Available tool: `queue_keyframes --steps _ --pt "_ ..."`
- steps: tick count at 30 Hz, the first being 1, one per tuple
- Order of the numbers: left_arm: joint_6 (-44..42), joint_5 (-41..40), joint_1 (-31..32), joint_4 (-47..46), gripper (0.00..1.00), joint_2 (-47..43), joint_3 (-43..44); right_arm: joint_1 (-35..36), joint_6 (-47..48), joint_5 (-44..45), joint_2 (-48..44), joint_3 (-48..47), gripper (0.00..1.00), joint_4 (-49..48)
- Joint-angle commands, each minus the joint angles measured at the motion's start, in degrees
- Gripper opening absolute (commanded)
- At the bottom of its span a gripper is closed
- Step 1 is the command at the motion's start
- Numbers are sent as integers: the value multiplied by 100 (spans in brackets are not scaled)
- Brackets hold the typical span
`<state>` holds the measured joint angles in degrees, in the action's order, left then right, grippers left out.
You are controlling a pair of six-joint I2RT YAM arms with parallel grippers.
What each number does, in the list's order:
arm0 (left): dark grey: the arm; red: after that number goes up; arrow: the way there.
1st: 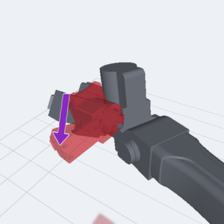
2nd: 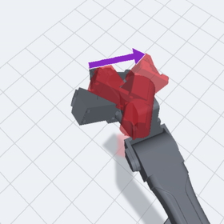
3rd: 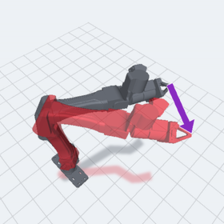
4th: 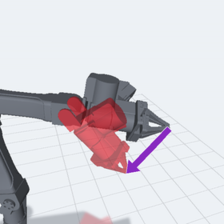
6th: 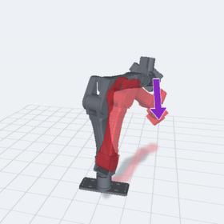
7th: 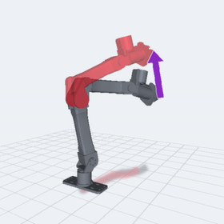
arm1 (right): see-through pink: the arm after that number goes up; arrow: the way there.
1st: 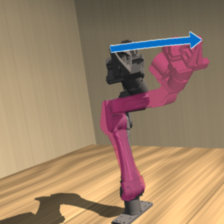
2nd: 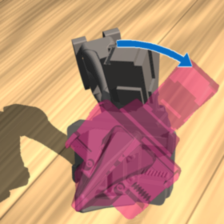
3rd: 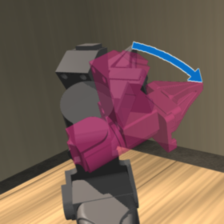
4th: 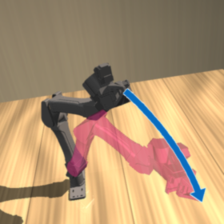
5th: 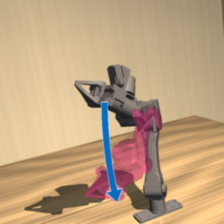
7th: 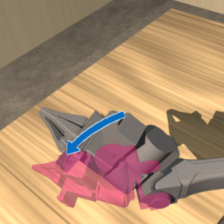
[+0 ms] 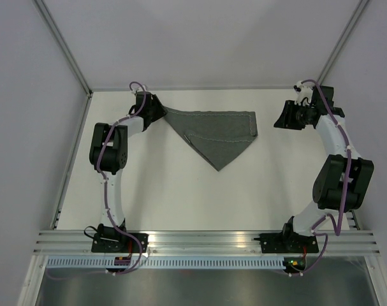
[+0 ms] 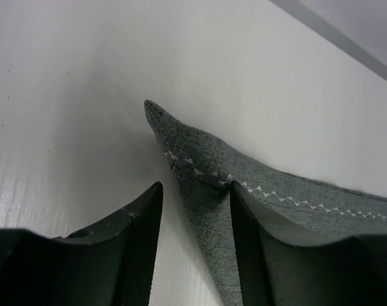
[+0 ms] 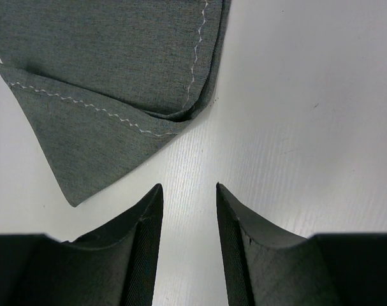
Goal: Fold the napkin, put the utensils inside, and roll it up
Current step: Fold the napkin
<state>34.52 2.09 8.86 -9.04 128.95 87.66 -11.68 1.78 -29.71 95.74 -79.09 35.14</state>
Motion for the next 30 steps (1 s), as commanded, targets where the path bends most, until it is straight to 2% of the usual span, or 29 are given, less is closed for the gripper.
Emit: queue_keyframes --steps 1,4,5,8,11,18,26,28,30 --pt "353 73 -7 34 49 122 287 52 68 18 41 -142 45 -112" --pt "485 116 -25 77 31 157 305 70 59 27 41 -133 44 -121" --pt "511 125 -34 95 21 122 287 78 59 27 41 -133 44 -121" --pt "529 90 -42 -36 10 8 42 113 77 36 41 -133 44 -103" --pt "573 20 -95 -299 5 -264 -380 166 112 45 41 -133 44 -77" --pt "775 -165 -271 -1073 2 -1292 -1820 403 208 176 111 -177 44 2" --pt "574 -367 -377 -1458 2 -2372 -2796 1062 411 519 304 -300 43 108" --pt "398 -157 -385 -1679 2 -2496 -2920 1298 437 581 366 -326 43 116" --pt "29 447 -377 -2177 3 -2576 -3079 1423 437 642 418 -344 43 125"
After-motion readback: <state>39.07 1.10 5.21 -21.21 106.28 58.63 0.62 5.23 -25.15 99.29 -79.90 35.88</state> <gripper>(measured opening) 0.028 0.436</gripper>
